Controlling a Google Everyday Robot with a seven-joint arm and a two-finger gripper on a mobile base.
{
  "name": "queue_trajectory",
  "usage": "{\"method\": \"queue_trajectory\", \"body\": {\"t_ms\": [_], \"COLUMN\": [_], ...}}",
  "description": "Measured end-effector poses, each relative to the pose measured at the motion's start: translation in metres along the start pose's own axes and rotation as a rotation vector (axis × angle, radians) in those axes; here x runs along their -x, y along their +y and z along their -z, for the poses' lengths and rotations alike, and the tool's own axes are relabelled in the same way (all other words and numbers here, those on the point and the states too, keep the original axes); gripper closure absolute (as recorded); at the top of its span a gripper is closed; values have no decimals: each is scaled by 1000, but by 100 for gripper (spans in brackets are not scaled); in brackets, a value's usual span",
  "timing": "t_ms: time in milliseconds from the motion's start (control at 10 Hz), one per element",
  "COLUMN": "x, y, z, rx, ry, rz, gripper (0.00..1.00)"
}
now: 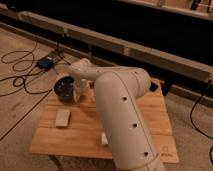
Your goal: Push the ceramic bowl across the table
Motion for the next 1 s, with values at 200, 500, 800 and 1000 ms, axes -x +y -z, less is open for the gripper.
{"method": "queue_trajectory", "body": {"t_ms": [200,500,800,1000], "x": [9,22,22,22], "y": [2,6,8,8], "z": [1,3,3,3], "rx": [-5,-14,-11,-11], "ry": [-11,-29,-27,-27], "rz": [9,26,25,25], "gripper": [35,35,35,35]}}
